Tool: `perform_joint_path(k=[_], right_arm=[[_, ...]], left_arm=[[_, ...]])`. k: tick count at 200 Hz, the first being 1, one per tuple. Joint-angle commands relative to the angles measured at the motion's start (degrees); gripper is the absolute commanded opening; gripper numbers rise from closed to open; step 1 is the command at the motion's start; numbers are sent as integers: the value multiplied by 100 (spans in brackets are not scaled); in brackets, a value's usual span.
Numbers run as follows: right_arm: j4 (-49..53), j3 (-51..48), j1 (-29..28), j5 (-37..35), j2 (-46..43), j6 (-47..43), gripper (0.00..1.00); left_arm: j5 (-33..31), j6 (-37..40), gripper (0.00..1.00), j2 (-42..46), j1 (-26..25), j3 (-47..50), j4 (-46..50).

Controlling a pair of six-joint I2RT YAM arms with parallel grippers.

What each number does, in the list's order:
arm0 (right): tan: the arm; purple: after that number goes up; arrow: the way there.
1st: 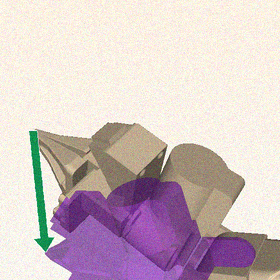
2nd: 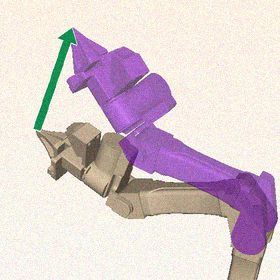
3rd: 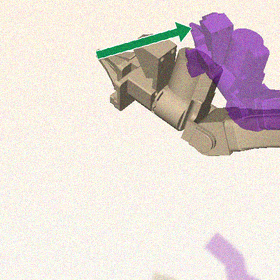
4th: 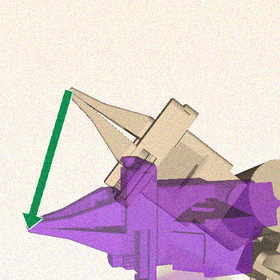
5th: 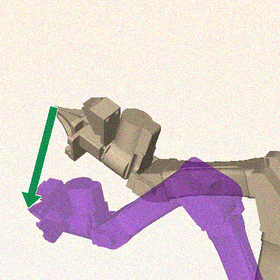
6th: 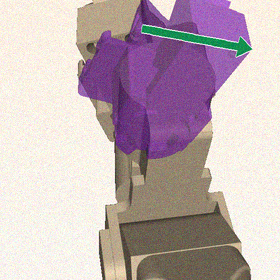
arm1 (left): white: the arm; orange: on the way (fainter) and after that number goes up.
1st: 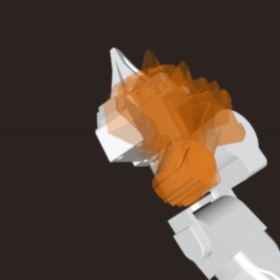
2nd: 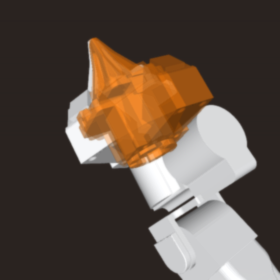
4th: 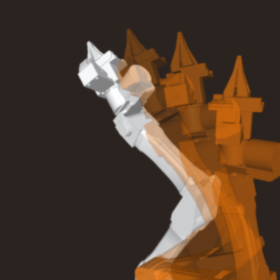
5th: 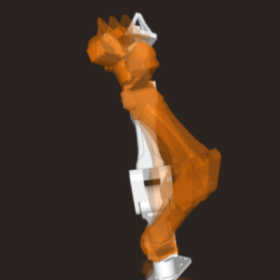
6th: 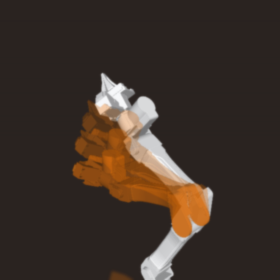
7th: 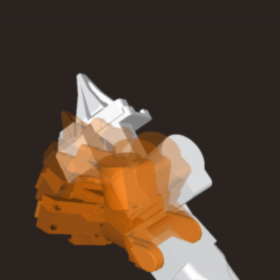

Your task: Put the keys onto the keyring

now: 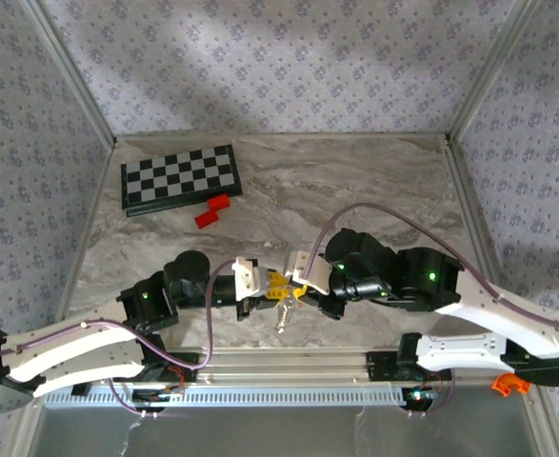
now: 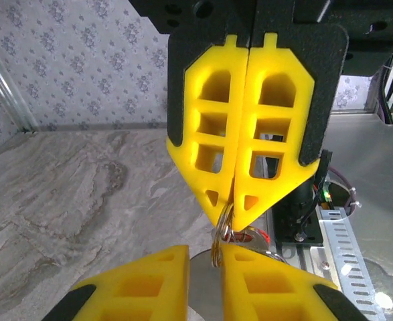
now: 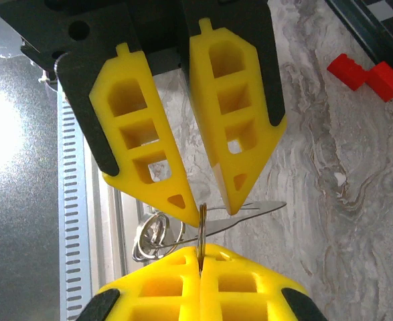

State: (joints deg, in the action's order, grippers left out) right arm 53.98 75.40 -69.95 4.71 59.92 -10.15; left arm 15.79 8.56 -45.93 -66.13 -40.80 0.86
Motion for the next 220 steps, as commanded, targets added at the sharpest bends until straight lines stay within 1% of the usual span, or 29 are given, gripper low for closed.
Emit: perform_joint_path(k=[1, 38, 79, 95, 109, 128, 149, 159, 183, 220], right_arm=[[219, 190, 17, 235, 27, -101, 0], [101, 173, 43, 336, 82, -118, 0], [-12, 69, 61, 381, 55, -119, 0], [-49, 16, 69, 382, 24, -136, 0], [-93, -15, 70, 382, -19, -136, 0], [-170, -44, 82, 364, -87, -127, 0], [-307, -118, 84, 362, -185, -72, 0], [-396, -184, 87, 355, -248, -14, 6], [-666, -360, 105, 389, -472, 115, 16], [-1016, -569, 122, 439, -753, 237, 26]], left_arm=[[-65, 76, 18, -17, -1, -181, -78], [158, 62, 18, -103, -4, -150, -322], [423, 50, 13, -204, -4, -159, -417], [493, 41, 8, -188, 0, -141, -447], [512, 32, 0, -156, -3, -143, -438], [542, -5, 0, -85, -5, -108, -492], [591, -110, 0, 58, -4, 6, -761], [629, -171, 0, 132, -5, 51, -915], [770, -298, 0, 256, -5, 170, -1252], [997, -513, 0, 282, -4, 282, -1740]])
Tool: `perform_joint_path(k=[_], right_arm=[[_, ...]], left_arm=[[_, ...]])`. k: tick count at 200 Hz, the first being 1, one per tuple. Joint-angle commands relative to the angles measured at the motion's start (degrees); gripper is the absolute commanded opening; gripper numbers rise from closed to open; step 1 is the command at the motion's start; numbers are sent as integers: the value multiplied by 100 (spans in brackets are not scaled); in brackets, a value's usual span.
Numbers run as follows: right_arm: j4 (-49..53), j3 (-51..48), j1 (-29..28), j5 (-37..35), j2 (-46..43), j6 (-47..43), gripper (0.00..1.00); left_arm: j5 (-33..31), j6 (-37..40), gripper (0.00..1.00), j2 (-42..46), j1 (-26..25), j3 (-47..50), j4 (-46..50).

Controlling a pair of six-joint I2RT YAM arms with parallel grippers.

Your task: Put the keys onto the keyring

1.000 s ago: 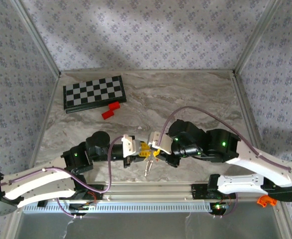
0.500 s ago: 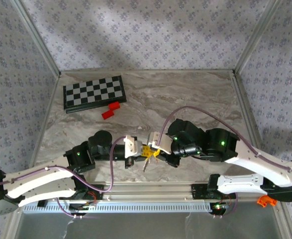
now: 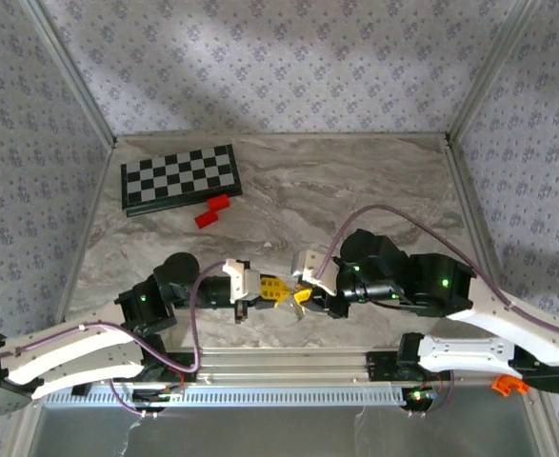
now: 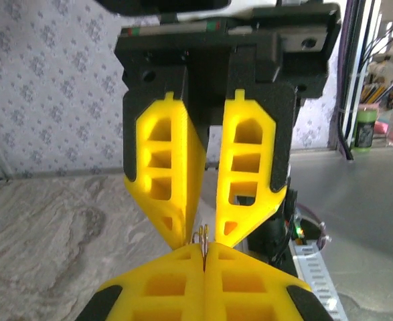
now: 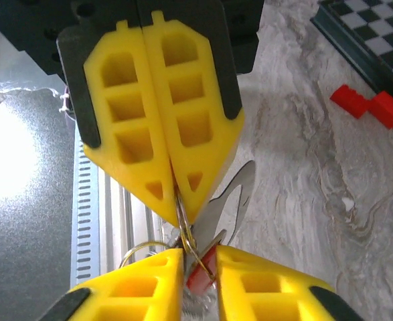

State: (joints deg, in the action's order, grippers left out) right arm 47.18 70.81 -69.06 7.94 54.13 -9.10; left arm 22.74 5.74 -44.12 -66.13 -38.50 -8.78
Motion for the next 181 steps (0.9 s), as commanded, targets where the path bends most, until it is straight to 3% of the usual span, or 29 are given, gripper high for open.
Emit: perform_joint_path(k=[1, 47, 103, 181], right_arm=[[-336, -110, 33, 105, -183, 135, 26], [-524, -199, 33, 127, -302, 115, 23], [-626, -435, 33, 229, -347, 84, 11], [-920, -646, 15, 304, -549, 74, 13]], left_arm=[[306, -240, 0, 99, -5, 57, -789], [442, -379, 0, 129, -5, 98, -950], [503, -452, 0, 185, -3, 160, -1094], [621, -511, 0, 238, -1, 199, -1271]])
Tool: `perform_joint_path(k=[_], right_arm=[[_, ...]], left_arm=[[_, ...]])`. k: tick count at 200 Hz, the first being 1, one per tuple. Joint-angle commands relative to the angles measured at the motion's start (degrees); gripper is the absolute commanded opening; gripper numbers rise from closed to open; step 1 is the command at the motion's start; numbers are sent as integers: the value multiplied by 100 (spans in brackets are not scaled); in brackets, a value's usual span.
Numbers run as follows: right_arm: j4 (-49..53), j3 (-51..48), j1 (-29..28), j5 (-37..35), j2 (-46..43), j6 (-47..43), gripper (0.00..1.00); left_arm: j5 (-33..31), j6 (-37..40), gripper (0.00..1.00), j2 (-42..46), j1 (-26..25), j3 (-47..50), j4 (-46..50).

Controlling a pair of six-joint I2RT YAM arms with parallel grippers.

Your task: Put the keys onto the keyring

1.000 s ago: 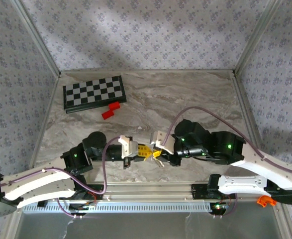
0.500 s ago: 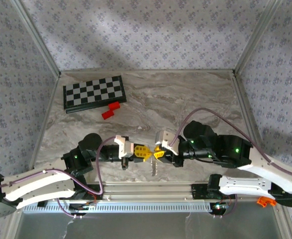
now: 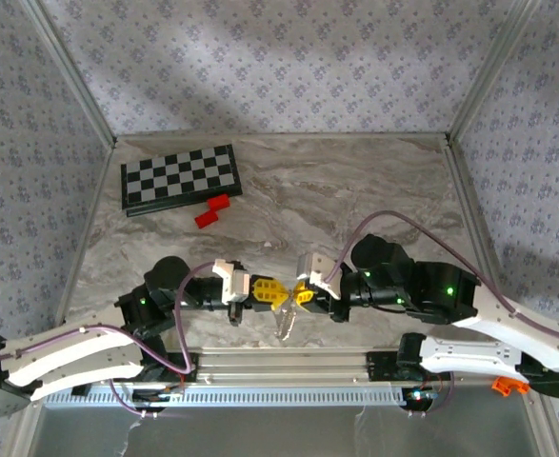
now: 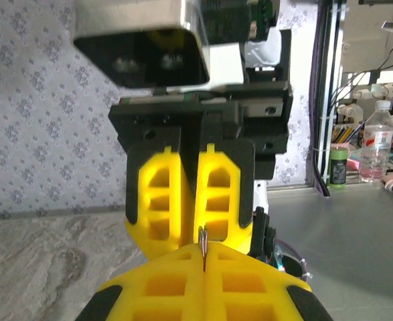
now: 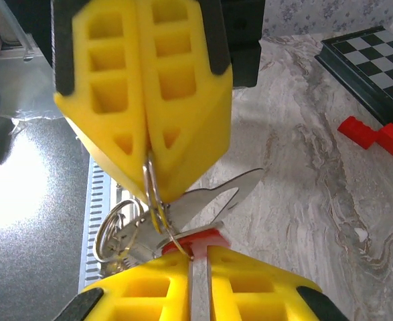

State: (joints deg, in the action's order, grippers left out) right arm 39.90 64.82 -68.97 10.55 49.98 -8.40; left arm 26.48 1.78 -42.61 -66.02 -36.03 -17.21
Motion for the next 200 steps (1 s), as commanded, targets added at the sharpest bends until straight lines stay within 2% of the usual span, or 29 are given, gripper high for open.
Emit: perform_joint_path(k=[1, 32, 85, 137, 184, 200], right_arm=[[-192, -47, 6, 44, -140, 0, 13], [-419, -127, 5, 230, -285, -1, 14], [-1131, -526, -73, 503, -805, -82, 31], [-1065, -482, -73, 482, -814, -74, 42], [-1106, -462, -75, 524, -841, -64, 44], [-1155, -471, -74, 553, -807, -56, 41]], left_arm=[[250, -116, 0, 87, -14, -55, -430], [293, -108, 0, 86, -13, -60, -411], [400, -103, 0, 91, -16, -106, -357], [474, -87, 0, 71, -10, -156, -313], [537, -73, 0, 70, -16, -175, -307], [556, -76, 0, 62, -11, -176, -306]])
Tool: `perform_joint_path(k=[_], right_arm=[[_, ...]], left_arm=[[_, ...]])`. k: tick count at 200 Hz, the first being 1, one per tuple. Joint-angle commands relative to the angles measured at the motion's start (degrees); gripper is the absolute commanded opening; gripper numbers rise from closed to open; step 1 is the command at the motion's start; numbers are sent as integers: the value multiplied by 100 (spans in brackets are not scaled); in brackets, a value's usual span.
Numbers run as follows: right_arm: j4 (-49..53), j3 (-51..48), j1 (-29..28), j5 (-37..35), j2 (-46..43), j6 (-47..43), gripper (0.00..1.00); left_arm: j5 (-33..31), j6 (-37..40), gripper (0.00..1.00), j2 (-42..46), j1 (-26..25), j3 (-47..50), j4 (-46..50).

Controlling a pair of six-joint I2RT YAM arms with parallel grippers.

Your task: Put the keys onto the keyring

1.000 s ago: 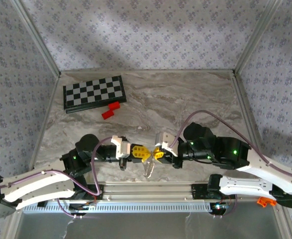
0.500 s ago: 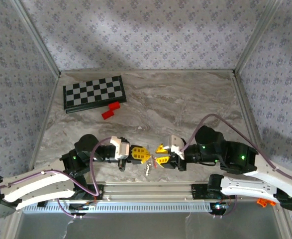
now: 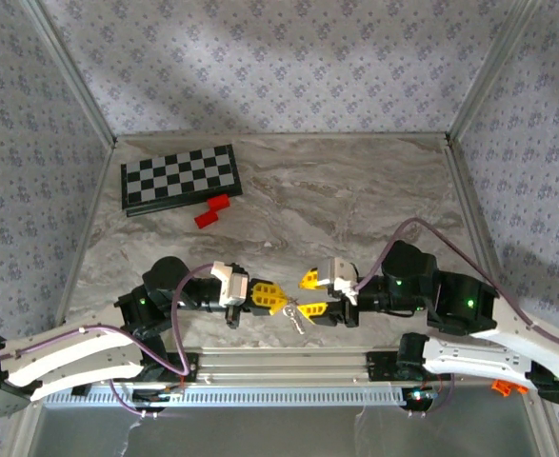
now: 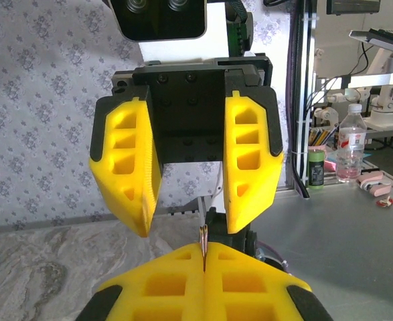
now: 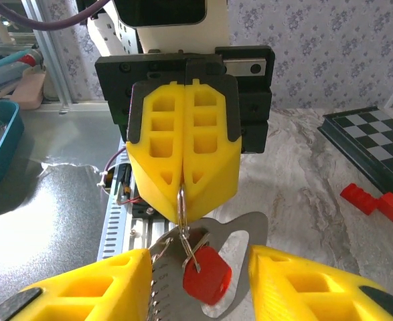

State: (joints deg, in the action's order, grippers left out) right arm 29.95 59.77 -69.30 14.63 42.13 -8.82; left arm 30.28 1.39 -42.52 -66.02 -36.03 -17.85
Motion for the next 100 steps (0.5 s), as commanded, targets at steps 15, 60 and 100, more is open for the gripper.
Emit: perform_joint_path(k=[15, 60, 100], right_arm=[[-148, 35, -40, 165, 27, -23, 35], [21, 26, -40, 432, 205, 11, 25], [-54, -77, -40, 473, 194, -6, 19]], left_arm=[[201, -33, 0, 45, -16, -176, -242], [203, -49, 0, 99, -16, -150, -259], [211, -54, 0, 118, -16, -141, -273]])
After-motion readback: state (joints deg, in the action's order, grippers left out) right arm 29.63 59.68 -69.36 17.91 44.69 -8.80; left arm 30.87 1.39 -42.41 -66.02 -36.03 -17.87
